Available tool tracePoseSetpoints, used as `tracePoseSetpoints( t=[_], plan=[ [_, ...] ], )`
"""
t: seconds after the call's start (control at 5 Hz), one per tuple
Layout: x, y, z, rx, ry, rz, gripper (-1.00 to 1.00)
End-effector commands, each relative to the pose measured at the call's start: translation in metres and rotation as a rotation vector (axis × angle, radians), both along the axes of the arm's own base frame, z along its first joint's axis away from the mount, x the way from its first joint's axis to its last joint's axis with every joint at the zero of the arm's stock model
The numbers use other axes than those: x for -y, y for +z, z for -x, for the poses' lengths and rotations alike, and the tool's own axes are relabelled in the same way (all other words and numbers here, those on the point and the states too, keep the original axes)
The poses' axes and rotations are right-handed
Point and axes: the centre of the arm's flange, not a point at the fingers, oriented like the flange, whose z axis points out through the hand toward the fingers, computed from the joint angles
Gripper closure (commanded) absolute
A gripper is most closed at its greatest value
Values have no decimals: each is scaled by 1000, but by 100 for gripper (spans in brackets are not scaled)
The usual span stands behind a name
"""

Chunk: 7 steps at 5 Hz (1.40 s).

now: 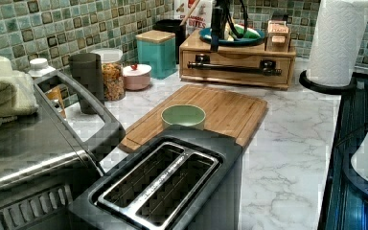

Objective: Open the drawer.

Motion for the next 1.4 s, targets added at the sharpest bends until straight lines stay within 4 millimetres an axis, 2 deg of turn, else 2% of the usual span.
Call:
tracePoseSetpoints(
  t=[0.2,0.4,0.6,1.0,1.4],
  plan=[
    [23,-21,4,47,10,67,-100],
    [41,-26,4,53,2,69,-100],
    [44,-38,3,18,0,57,-100],
    [41,-69,25,47,-73,43,-100],
    [38,-85,28,30,-40,34,-100]
  ],
)
